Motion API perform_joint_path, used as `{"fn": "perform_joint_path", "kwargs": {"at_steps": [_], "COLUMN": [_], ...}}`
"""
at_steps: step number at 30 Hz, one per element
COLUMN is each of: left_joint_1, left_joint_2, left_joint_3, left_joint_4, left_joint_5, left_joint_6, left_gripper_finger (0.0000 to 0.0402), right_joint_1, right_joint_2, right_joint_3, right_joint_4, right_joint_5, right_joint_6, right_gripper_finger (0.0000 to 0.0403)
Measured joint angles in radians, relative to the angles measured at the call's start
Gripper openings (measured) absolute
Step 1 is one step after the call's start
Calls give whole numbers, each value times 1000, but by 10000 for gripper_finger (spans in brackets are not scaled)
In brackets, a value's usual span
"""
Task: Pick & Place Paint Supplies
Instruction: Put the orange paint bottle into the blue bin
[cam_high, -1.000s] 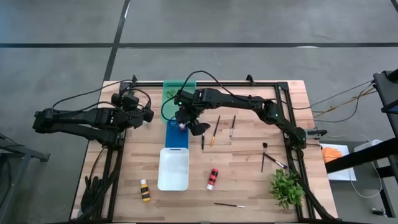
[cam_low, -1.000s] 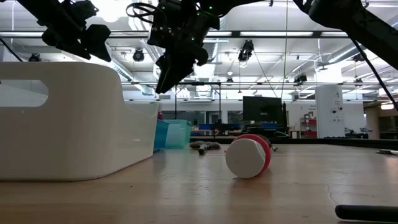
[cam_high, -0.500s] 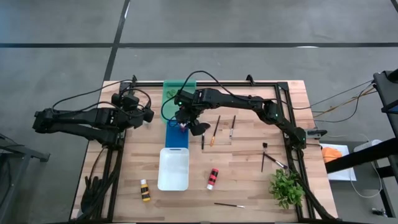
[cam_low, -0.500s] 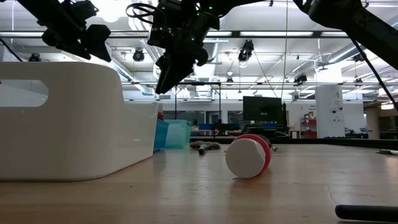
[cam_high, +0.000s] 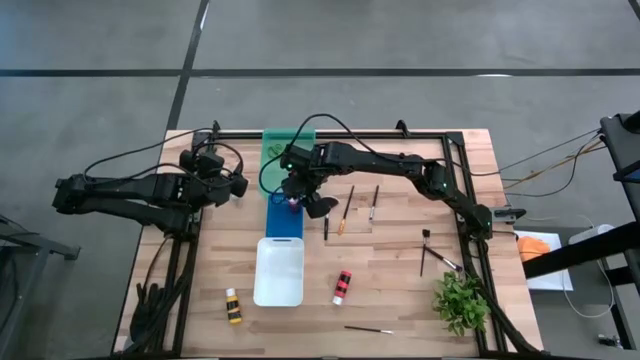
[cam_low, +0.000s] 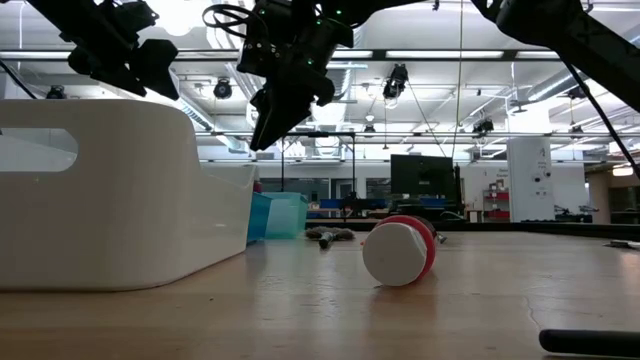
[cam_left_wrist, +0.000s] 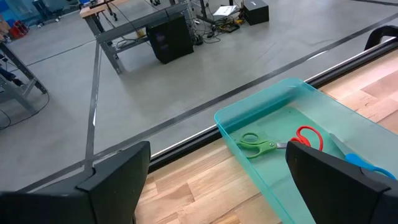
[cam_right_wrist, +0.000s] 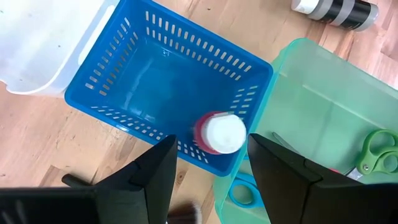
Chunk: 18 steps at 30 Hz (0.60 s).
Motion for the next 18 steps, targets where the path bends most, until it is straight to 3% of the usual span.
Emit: {"fn": "perform_joint_path", "kwargs": {"at_steps": [18], "left_joint_1": [0], "left_joint_2": [0], "left_joint_3": [0], "left_joint_4": [0], "left_joint_5": [0], "left_joint_6": [0], "left_gripper_finger": [382], "right_joint_1": [0], "right_joint_2": [-23], "right_joint_3": [0], "right_joint_4": [-11], "right_joint_5": [26], "right_joint_6": [17], "right_gripper_finger": [196]}}
